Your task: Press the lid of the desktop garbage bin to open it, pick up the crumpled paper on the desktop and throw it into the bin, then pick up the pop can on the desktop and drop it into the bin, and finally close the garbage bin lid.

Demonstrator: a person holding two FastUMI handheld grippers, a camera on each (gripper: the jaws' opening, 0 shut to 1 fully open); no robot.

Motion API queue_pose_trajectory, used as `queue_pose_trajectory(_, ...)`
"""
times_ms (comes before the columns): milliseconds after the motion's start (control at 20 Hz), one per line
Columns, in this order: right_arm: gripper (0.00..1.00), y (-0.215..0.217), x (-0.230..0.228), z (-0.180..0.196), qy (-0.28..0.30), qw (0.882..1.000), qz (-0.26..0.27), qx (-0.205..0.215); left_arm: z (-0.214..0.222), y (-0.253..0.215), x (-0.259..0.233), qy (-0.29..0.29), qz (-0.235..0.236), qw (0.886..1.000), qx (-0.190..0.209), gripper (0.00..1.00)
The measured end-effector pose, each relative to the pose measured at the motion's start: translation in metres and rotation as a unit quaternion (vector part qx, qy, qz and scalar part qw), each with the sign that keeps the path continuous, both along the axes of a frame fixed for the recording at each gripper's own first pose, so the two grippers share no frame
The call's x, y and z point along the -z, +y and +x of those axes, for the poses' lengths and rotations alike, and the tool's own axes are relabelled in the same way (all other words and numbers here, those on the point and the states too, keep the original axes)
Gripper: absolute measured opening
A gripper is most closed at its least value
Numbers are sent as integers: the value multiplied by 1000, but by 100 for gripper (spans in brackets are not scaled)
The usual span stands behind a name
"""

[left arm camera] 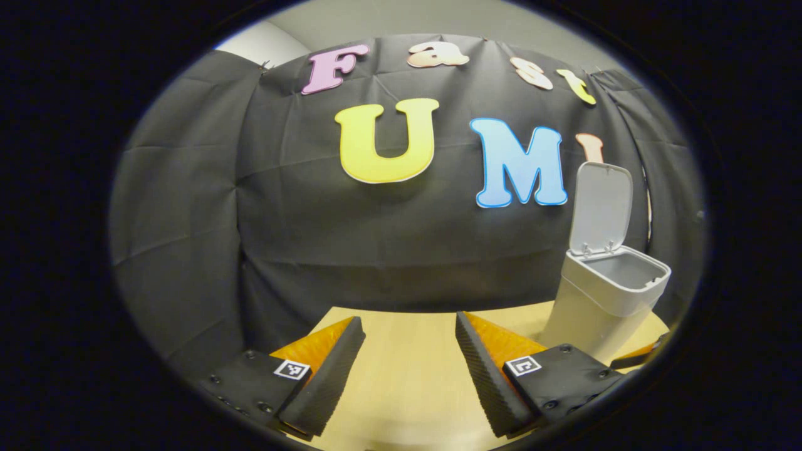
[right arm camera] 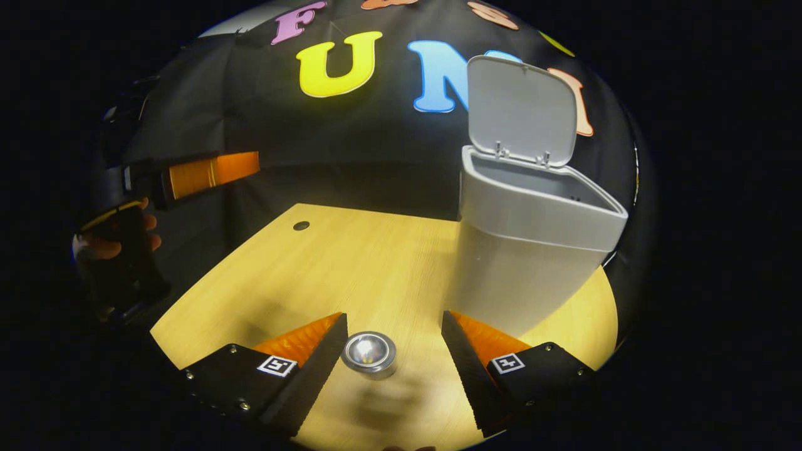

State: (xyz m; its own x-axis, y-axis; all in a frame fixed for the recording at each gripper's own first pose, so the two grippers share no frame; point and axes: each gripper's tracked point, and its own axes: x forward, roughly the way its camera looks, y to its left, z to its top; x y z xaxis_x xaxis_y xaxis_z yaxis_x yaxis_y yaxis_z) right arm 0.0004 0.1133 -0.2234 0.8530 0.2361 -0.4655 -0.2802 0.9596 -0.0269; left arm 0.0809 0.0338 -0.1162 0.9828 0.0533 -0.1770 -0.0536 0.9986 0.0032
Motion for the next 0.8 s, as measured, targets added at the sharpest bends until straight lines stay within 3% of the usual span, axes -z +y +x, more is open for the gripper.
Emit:
queue_pose_trajectory(350, 97, 24, 46, 10, 67, 997, -14, -24, -11, 26, 12, 15, 2, 1000, -20, 100)
queue_pose_trajectory(800, 97, 28, 71, 23, 110, 993, -40, -33, -18, 48, 30, 31, 0, 998, -48, 100)
